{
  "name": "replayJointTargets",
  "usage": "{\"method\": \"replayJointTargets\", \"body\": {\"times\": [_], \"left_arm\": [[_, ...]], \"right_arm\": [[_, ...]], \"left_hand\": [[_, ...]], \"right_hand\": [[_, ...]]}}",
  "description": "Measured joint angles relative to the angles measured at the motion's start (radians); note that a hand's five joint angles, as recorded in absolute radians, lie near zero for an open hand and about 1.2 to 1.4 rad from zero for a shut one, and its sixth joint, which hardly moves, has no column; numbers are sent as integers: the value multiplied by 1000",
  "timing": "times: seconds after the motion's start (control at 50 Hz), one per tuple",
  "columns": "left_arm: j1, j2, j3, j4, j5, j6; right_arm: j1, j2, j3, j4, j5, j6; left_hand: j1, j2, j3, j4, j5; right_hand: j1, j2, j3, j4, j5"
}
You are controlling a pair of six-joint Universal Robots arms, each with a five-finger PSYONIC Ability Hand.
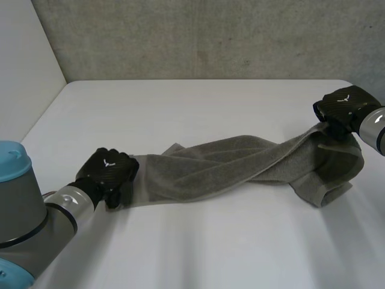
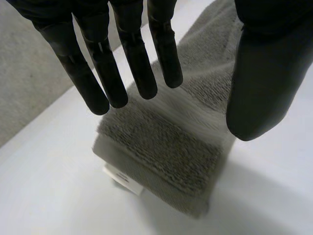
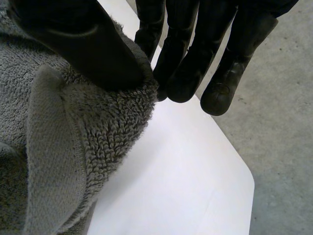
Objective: Fold the towel.
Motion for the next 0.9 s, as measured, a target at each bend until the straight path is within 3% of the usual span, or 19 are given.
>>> {"method": "replayJointTargets", "body": {"times": [0.3,0.56,0.82,0.9], "left_arm": [[55,-167,86,8,17,7],[52,-285,175,13,0,93],[48,-327,217,13,-21,104],[47,-331,220,13,-20,103]], "right_arm": [[12,5,30,-7,-6,-1],[12,20,35,-10,-6,-3],[12,28,40,-11,-6,-8],[11,32,42,-12,-6,-10]], "left_hand": [[-176,-181,-185,-174,-194],[-195,-186,-191,-176,-202],[-192,-179,-187,-174,-195],[-90,-86,-87,-88,-138]], "right_hand": [[0,0,0,0,0],[0,0,0,0,0],[0,0,0,0,0],[0,0,0,0,0]]}}
